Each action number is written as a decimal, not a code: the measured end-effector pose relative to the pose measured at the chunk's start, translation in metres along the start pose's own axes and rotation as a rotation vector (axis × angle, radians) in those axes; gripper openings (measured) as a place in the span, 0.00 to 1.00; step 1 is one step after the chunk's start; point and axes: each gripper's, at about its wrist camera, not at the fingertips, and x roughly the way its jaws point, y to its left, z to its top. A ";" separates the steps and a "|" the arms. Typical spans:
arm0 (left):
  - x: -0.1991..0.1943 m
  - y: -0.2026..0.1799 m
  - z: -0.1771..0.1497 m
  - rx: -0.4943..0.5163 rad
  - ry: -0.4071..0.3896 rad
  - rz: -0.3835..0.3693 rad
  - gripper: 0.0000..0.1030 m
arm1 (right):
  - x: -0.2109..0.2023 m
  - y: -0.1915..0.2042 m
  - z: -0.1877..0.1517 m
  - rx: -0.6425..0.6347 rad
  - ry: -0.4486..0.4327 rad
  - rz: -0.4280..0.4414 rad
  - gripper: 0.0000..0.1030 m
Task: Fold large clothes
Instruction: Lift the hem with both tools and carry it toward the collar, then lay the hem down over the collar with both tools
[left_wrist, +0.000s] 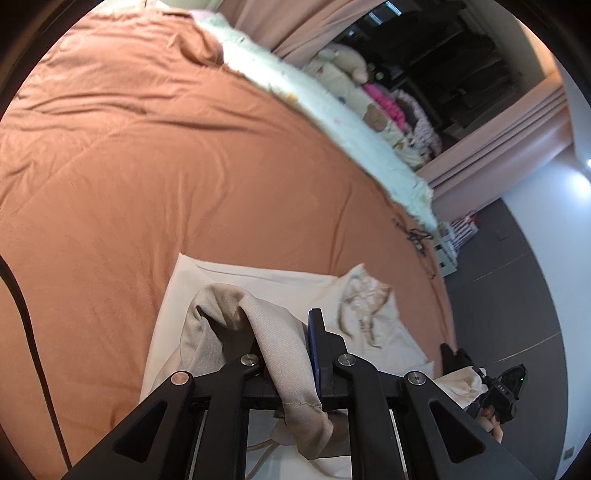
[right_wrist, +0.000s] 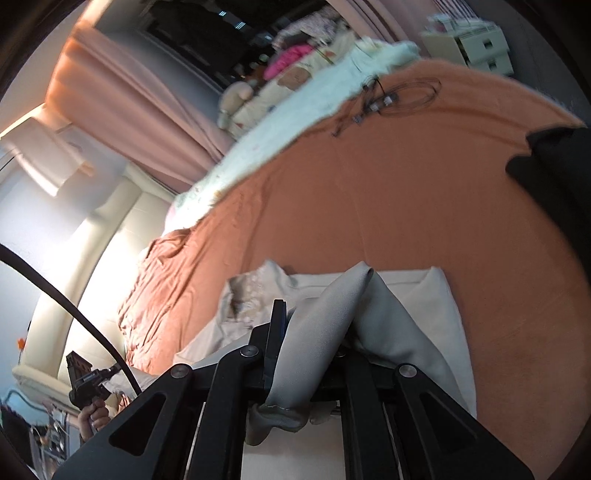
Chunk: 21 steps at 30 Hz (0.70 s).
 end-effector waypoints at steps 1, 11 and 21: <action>0.008 0.003 0.002 -0.004 0.011 0.007 0.10 | 0.007 0.000 0.003 0.010 0.009 -0.008 0.07; 0.054 0.017 0.013 -0.017 0.032 0.085 0.84 | 0.015 0.005 0.019 0.044 -0.036 -0.025 0.86; 0.053 0.001 0.007 0.122 0.051 0.169 0.83 | 0.020 0.051 0.007 -0.122 0.043 -0.129 0.86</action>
